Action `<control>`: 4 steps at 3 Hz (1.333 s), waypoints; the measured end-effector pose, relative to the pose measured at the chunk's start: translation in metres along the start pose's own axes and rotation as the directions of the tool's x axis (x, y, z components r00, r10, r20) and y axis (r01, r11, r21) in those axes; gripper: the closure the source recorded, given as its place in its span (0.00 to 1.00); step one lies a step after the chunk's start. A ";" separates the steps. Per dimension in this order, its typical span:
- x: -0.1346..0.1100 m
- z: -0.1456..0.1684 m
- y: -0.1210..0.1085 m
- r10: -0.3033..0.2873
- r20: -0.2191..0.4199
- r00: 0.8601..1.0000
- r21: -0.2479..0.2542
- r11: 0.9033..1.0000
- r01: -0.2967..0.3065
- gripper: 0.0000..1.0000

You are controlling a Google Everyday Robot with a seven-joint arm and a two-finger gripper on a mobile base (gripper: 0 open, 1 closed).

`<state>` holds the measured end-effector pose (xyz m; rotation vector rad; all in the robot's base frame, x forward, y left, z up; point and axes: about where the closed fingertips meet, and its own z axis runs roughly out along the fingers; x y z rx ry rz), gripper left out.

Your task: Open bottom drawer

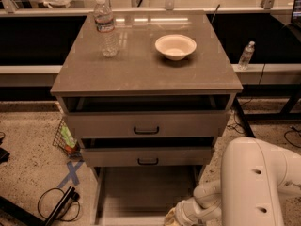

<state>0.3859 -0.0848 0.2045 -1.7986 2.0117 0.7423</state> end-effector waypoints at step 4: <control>-0.032 -0.098 -0.038 -0.091 -0.023 0.996 0.114 0.989 0.093 0.82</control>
Offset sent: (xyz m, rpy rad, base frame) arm 0.0086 -0.0046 0.0112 0.0028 -0.0425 0.0054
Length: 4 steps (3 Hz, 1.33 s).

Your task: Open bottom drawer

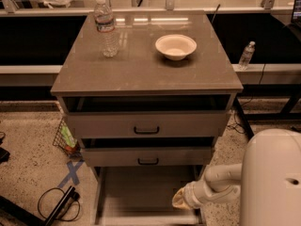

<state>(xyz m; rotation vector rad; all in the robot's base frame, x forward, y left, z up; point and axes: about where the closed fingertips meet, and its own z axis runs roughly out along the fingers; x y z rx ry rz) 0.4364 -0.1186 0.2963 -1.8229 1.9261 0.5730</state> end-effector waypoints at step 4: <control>0.051 0.106 -0.043 -0.094 -0.021 0.995 0.049 0.994 0.095 1.00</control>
Offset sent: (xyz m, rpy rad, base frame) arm 0.0563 0.0013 -0.0494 -0.0229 -0.0775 -0.0069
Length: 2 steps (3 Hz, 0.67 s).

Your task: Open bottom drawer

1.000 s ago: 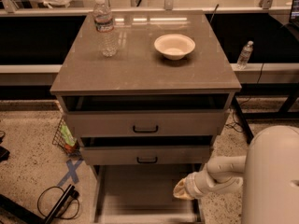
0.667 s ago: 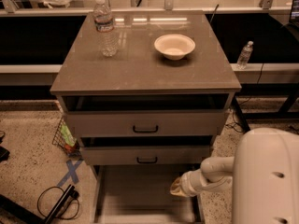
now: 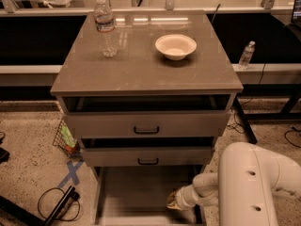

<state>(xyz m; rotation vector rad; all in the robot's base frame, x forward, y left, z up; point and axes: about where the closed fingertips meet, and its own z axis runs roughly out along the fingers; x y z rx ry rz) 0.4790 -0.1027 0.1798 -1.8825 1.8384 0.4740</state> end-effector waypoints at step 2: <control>0.007 0.039 0.087 0.049 -0.036 0.998 -0.072 0.996 -0.052 1.00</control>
Offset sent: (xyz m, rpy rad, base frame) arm -0.1573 0.0215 -0.0596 -0.0614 0.1621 -0.0155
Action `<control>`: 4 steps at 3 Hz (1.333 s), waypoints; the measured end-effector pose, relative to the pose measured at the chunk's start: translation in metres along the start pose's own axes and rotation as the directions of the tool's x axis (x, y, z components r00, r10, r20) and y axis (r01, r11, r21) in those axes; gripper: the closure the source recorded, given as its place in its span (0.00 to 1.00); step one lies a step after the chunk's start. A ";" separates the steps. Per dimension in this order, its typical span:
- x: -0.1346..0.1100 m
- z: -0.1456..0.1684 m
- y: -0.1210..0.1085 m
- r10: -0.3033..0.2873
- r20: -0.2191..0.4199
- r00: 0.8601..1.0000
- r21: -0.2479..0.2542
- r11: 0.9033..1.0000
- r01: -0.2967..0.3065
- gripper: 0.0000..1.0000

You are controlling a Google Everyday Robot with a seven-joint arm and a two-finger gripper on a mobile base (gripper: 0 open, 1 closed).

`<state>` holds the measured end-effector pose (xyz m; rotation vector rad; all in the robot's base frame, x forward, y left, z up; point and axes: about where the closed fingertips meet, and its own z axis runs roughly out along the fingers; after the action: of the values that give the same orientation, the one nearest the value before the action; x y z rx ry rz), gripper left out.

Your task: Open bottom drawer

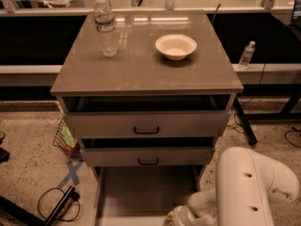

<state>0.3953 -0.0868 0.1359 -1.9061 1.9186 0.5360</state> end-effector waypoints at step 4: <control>-0.002 0.004 0.002 0.000 0.004 1.000 -0.007 1.000 0.000 0.36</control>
Offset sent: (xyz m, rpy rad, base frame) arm 0.0012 0.0004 0.0000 0.0000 0.0000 0.0000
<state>0.3930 -0.0830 0.1339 -1.9077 1.9172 0.5469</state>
